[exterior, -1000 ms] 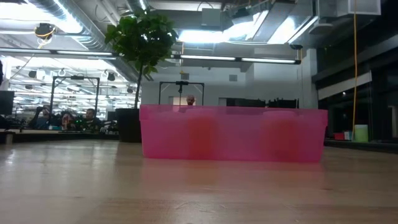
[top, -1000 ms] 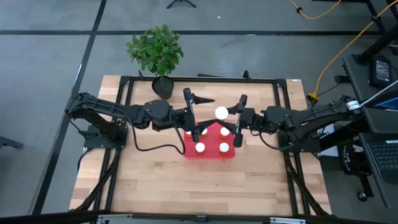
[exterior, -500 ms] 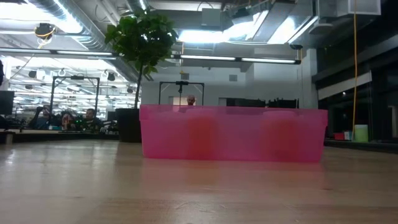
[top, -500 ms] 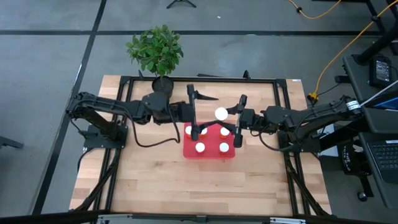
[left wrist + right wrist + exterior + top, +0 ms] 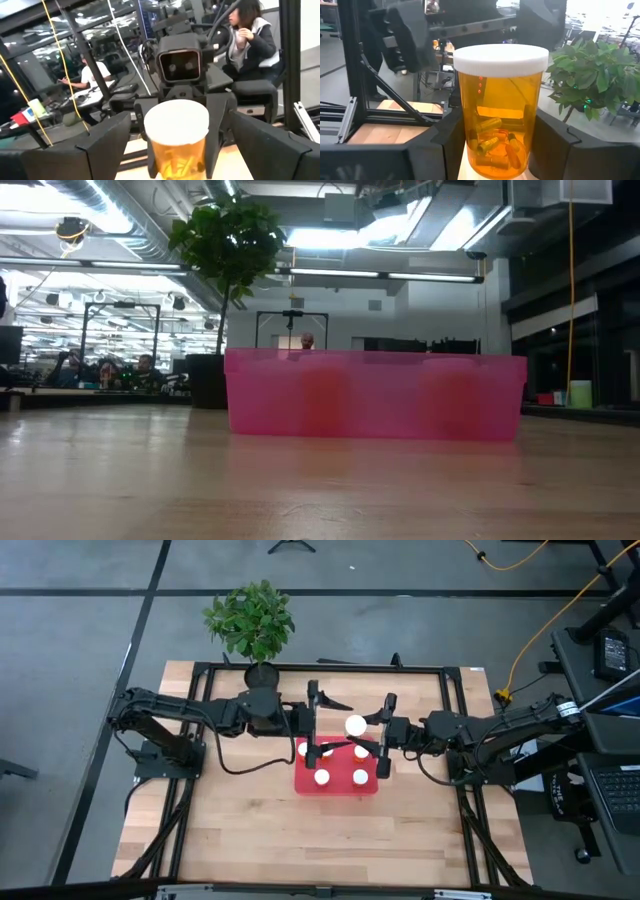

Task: Pick and place pill bottles into a basket
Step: Put the orange pill bottle into the red bin

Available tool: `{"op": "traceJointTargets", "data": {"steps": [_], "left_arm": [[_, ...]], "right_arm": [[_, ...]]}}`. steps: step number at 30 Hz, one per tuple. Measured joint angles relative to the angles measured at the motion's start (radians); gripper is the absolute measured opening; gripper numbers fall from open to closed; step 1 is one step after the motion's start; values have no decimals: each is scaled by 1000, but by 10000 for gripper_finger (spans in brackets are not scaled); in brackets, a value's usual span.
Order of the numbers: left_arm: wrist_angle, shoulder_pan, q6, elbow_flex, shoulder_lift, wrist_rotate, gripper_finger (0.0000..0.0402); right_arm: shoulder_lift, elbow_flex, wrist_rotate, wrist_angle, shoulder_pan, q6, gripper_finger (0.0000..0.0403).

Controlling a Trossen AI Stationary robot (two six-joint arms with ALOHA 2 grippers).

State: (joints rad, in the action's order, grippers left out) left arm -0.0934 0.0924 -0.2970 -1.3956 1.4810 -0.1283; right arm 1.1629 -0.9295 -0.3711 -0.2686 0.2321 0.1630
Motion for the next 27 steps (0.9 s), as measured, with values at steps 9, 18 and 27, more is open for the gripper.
{"op": "traceJointTargets", "data": {"steps": [9,18,27], "left_arm": [[-9,-12,25,0,33,53,336],[-37,-22,38,0,41,69,335],[-39,-25,30,0,44,73,326]], "right_arm": [[0,0,2,-8,0,2,188],[0,0,8,-11,1,2,188],[-1,0,10,-11,1,5,188]]}}
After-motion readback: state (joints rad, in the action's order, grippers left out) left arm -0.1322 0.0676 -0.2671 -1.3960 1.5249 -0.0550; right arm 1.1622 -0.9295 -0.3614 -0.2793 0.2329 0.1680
